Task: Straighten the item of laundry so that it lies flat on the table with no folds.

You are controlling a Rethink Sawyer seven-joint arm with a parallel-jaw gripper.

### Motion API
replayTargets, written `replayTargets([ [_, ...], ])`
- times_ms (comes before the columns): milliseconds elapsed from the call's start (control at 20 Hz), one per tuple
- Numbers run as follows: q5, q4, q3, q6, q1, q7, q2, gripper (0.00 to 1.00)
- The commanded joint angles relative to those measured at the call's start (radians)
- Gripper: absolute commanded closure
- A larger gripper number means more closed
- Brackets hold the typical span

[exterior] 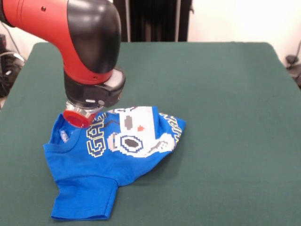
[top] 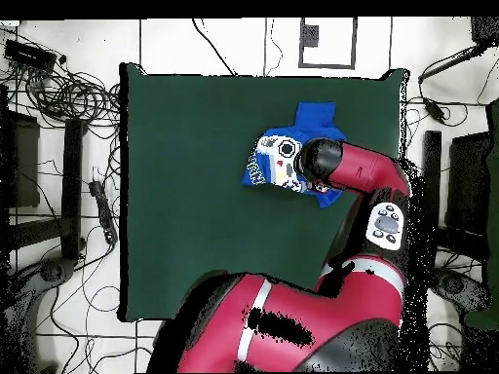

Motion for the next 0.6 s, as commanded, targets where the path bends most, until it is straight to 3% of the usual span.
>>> replayTargets([
  [50, -0.012, 0.152, 0.116, -0.142, 0.016, -0.007, 0.066, 1.0],
  [400, -0.045, 0.323, 0.099, -0.128, 0.004, -0.081, -0.063, 1.0],
  [600, -0.038, 0.386, 0.086, -0.105, 0.018, -0.067, -0.111, 1.0],
])
